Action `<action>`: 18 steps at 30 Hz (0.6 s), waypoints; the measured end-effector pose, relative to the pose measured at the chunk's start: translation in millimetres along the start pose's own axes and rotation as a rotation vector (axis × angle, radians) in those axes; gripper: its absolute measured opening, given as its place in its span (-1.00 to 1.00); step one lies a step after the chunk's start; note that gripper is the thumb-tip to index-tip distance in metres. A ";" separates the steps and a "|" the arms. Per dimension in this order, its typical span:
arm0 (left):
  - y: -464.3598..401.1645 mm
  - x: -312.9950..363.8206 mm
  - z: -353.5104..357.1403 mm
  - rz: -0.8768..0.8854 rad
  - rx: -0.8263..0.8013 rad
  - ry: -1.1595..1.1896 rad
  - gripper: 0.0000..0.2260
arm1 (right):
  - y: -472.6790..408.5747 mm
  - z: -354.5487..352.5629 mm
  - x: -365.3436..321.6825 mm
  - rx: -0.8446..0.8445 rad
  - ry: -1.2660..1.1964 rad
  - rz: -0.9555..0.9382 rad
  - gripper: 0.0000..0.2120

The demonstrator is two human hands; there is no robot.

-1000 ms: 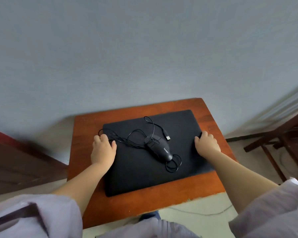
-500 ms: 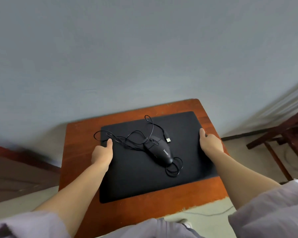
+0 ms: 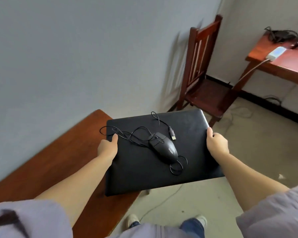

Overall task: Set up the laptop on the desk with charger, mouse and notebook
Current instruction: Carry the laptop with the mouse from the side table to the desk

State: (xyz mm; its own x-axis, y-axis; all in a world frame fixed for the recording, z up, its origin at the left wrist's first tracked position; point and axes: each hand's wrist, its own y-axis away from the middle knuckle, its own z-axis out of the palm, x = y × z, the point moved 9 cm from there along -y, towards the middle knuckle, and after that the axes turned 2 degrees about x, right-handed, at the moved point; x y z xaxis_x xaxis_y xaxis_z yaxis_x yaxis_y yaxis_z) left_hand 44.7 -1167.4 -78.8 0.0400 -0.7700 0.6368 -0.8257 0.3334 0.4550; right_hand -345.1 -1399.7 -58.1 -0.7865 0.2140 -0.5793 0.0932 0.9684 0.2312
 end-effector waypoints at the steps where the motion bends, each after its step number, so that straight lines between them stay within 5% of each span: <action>1: 9.6 22.1 28.4 0.036 -0.041 -0.013 -0.40 | -9.2 -22.6 28.0 0.034 -0.013 0.049 -0.45; 10: 142.5 163.2 284.1 0.210 -0.369 -0.123 -0.39 | -64.2 -204.1 262.1 0.240 -0.074 0.369 -0.42; 18: 252.3 251.1 442.4 0.409 -0.500 -0.291 -0.39 | -91.9 -311.3 394.4 0.370 -0.097 0.570 -0.38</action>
State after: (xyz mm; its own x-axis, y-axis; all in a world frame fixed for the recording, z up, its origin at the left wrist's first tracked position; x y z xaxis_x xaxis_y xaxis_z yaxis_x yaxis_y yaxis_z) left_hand -402.5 -1517.3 -79.5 -0.4277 -0.6206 0.6572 -0.3826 0.7830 0.4904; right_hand -853.9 -1444.1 -64.4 -0.4963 0.6973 -0.5172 0.6923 0.6774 0.2489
